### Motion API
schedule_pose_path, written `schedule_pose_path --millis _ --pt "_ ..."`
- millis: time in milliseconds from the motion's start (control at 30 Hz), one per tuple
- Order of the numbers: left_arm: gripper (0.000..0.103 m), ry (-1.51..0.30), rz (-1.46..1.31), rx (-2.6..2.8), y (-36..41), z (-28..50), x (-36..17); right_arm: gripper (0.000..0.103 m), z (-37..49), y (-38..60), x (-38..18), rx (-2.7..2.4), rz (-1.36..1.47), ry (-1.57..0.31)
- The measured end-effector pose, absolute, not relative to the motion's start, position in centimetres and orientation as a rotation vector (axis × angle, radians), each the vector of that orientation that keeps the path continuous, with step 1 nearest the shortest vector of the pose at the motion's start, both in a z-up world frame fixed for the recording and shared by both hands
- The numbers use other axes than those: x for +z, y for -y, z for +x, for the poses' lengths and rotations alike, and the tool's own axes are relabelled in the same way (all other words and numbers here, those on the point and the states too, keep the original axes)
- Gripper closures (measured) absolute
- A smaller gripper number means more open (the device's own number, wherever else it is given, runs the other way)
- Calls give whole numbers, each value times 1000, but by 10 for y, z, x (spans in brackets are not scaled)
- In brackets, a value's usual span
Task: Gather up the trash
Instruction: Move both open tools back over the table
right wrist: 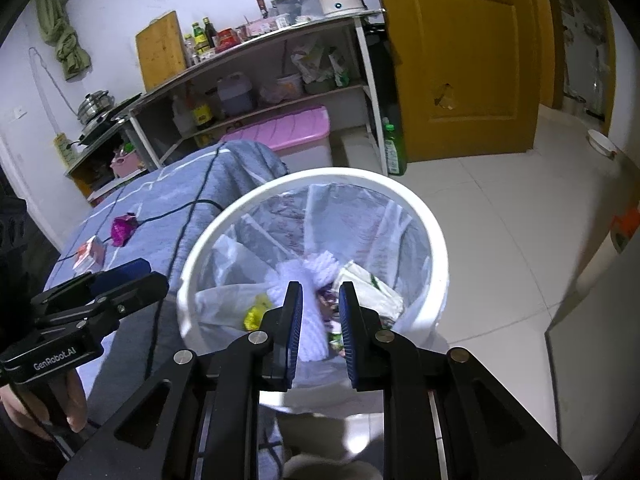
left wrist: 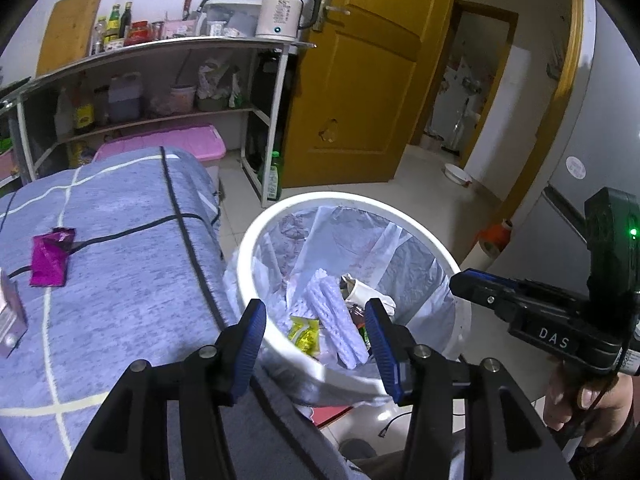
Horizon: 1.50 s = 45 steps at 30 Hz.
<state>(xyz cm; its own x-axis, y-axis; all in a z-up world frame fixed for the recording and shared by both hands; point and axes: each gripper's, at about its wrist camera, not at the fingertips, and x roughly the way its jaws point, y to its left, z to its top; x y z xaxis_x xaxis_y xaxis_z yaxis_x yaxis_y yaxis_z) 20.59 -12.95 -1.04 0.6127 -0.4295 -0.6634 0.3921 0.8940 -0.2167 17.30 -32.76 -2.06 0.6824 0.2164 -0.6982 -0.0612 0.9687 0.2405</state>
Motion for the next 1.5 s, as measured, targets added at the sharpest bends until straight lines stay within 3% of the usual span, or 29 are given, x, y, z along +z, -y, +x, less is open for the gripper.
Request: schedule_pose_path --millis 67,133,1500 --pt "52 -769 -58 -457 122 199 -6 72 168 323 -16 169 205 -797" --pt "52 -761 -67 -446 115 193 -2 69 164 318 -13 183 206 -788" --pt "52 -676 -149 -187 -22 92 23 64 111 184 18 441 52 -744"
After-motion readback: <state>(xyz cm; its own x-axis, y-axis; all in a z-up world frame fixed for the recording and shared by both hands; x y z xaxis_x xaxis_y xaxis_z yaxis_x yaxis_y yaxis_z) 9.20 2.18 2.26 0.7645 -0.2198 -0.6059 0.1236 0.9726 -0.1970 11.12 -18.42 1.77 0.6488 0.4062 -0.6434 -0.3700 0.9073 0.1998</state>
